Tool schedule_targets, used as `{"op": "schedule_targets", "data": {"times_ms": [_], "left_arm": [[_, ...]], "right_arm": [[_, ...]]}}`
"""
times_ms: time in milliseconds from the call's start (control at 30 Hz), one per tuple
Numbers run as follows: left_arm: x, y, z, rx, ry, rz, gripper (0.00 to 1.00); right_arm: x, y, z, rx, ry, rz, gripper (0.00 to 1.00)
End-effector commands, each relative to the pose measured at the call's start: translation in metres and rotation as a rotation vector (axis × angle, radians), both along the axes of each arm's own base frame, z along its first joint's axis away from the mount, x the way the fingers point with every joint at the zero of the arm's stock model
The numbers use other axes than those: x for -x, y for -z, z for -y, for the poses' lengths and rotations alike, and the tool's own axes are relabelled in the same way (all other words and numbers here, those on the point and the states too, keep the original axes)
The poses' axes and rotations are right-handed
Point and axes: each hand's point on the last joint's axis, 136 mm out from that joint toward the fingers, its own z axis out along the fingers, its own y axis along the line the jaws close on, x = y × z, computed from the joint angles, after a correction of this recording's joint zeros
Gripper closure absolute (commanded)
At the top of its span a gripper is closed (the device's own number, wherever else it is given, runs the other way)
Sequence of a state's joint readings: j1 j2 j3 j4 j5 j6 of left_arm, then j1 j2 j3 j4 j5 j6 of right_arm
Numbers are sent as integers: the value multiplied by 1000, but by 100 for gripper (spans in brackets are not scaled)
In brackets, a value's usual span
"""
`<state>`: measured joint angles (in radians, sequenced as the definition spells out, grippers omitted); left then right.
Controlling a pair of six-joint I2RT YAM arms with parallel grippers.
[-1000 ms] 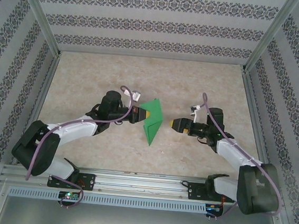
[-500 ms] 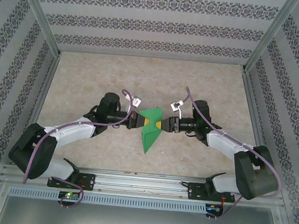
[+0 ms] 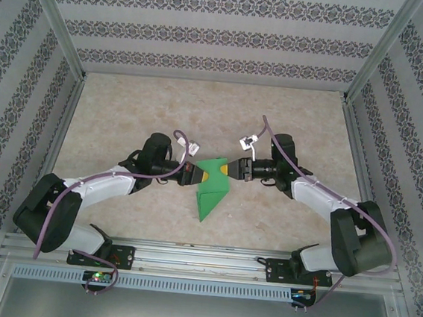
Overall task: Fold a paper plane with a square sheet of paper (fold left side to right side)
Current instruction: Fold the wing for the fifth time at the center of the table.
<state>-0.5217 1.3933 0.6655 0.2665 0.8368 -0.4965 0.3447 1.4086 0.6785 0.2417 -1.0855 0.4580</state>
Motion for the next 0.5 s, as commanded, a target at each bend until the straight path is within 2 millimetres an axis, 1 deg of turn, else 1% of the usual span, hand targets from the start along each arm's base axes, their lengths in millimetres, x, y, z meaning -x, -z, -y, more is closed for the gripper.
{"op": "schedule_targets", "data": {"times_ms": [0,67,133,167,200,233,333,367,467], "left_arm": [[-4,1,-3,-16,0,14,98],[-5,2,-3,-23,-7,14,96],[-5,5,-5,-35,-14,11,91],[-6,8,-6,-45,-22,7,87],[-6,11,-7,-55,-29,3,81],[-7,14,-9,-71,-41,0,73],[-13,28,-20,-142,-104,-2,58],[-15,35,-26,-178,-132,-8,56],[-21,44,-47,-272,-221,-1,49]], "right_arm": [[-6,0,-3,16,-5,21,74],[-9,6,-2,34,10,7,83],[-13,12,-1,58,33,-4,90],[-16,16,0,71,45,-13,94],[-18,21,1,85,56,-23,98],[-20,26,2,104,70,-36,100],[-26,48,3,149,95,-100,100],[-28,57,4,167,109,-127,100],[-32,82,7,216,135,-203,100]]}}
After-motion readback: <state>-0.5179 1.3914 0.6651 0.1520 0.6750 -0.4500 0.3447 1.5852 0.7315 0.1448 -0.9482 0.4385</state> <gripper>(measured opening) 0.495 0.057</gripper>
